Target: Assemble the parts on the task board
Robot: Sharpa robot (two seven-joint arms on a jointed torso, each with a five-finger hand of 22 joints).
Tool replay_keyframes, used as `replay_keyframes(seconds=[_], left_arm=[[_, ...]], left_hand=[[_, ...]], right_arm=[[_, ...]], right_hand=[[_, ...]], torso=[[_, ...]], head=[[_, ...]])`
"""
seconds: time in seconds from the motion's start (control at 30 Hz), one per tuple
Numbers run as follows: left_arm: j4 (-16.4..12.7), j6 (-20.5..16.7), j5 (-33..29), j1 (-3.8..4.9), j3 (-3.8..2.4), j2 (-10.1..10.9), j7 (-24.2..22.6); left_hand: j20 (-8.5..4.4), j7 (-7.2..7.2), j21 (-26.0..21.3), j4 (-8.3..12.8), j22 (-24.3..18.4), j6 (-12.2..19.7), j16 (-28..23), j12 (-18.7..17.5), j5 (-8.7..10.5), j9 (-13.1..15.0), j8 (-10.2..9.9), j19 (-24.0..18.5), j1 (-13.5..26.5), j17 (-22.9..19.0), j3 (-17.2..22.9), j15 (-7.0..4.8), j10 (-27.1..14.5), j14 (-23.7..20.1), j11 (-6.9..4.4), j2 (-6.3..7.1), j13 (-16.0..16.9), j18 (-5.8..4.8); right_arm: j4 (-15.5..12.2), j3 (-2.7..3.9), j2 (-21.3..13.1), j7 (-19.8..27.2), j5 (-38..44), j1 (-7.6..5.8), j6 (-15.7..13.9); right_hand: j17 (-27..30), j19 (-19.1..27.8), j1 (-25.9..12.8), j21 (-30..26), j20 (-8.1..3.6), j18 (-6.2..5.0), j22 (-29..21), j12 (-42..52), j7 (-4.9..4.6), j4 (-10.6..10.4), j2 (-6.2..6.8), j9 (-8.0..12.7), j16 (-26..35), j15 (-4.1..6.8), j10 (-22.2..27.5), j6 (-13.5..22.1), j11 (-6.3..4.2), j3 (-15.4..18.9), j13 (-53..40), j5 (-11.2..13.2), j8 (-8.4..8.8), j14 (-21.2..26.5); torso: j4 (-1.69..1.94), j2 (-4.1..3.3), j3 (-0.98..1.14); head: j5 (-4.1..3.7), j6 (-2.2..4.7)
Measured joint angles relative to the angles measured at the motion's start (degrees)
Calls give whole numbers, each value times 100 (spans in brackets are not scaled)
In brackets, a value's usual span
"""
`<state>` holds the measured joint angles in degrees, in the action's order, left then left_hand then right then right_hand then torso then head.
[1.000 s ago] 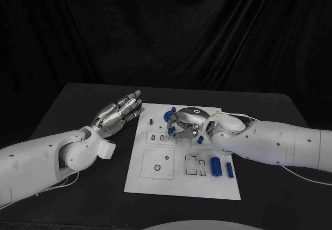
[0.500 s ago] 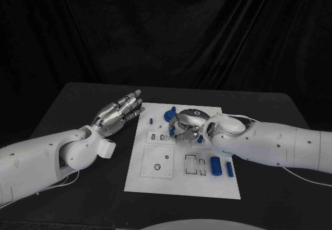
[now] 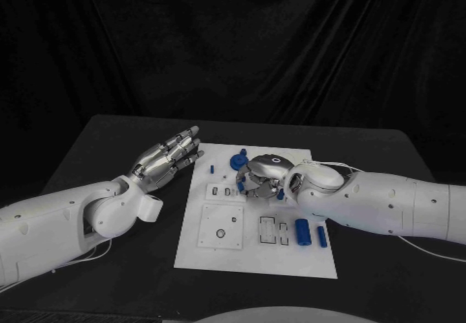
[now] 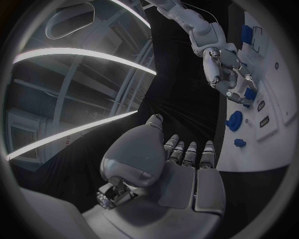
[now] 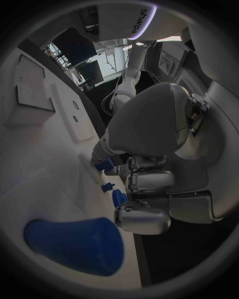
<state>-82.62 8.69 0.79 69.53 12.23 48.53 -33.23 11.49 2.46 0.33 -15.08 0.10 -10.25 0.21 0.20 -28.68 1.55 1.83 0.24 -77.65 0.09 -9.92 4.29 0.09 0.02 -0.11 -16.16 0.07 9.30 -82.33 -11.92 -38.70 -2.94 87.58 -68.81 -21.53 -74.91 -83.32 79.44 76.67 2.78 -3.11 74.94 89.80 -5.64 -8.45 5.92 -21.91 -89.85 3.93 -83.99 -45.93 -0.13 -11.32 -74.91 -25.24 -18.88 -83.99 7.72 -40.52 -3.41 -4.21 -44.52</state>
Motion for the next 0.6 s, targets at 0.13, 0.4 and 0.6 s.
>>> replay_keyframes(seconds=[0.13, 0.4, 0.6], left_arm=[[9, 9, 0, -1, 0, -1, 7], [20, 19, 0, -5, 0, -3, 20], [25, 28, 0, -8, 0, -5, 29]], left_hand=[[0, 0, 0, 0, 0, 0, 0, 0, 0, 0, 0, 0, 0, -2, 0, 0, 0, 0, 0, 0, -2, 1], [0, 0, 0, 0, 0, 0, 0, 0, 0, 0, 0, 0, 0, -4, 0, 0, 0, 0, 0, 0, -2, 0], [0, 0, 0, 0, 0, 0, 0, 0, 0, 0, 0, 0, -23, -3, 0, 0, 0, 0, 0, -23, -1, 0]], right_arm=[[6, 0, 7, -27, 27, 4, 41], [12, 10, 20, -69, 52, 6, 105], [13, 17, 20, -96, 59, 6, 123]], right_hand=[[0, 21, -28, -42, 20, 0, 0, 0, -6, 24, 28, 64, 0, 0, 0, 151, 0, -24, 0, 117, 108, 0], [0, 62, -100, -175, 19, 0, -1, 0, -1, 106, 49, 245, 0, 0, 0, 452, 0, -21, 0, 567, 331, 0], [0, 62, -214, -257, 19, 0, -1, 0, 11, 175, 26, 527, 0, 0, 0, 882, 0, 85, 0, 1183, 661, 0]], torso=[[0, 0, 0], [0, 2, 0], [1, 2, 0]], head=[[-3, -5], [-13, -16], [-18, -23]])
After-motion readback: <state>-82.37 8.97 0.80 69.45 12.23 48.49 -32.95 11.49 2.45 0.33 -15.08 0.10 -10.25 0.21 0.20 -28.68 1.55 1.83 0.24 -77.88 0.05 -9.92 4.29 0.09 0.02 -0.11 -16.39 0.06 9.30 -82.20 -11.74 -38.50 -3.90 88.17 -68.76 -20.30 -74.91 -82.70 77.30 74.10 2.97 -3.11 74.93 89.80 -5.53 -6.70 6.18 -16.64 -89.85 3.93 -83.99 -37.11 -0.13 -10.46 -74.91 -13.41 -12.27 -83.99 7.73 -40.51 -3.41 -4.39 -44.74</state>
